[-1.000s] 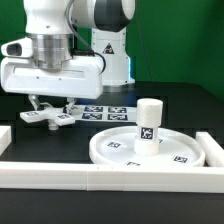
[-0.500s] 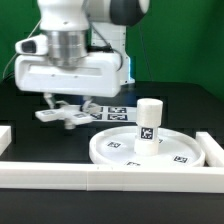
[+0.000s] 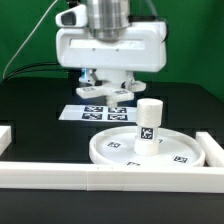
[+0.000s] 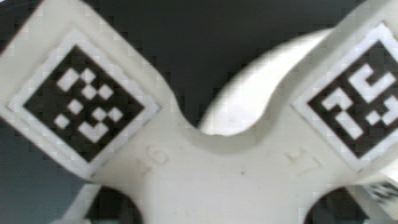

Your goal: Assemble round table

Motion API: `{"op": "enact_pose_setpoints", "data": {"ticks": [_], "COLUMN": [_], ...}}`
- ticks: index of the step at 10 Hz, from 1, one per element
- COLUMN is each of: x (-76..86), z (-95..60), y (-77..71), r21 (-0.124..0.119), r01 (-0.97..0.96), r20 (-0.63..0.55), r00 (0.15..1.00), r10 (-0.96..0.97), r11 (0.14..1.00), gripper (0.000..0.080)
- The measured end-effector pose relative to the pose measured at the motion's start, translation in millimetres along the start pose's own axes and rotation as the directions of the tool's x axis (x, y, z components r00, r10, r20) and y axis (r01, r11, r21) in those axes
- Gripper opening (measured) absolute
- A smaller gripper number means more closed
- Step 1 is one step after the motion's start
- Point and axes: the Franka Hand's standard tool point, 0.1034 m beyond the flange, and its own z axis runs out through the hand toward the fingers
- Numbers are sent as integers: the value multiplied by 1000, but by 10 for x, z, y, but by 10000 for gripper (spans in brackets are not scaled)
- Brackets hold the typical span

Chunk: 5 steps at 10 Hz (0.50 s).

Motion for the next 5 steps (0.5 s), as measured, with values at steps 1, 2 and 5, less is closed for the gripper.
{"op": "enact_pose_setpoints", "data": {"ticks": [1,2,5], "x": [45,26,15], "z": [-38,-2,12], "y": [-66,-27,-23], "r21": [4,1,-1], "r01": [3,8,9], "r20": [-7,-4,-1], "r00": [1000,1000,1000], "r10": [-3,-8,-9], "r11": [1000,1000,1000], "gripper": [442,442,442]}}
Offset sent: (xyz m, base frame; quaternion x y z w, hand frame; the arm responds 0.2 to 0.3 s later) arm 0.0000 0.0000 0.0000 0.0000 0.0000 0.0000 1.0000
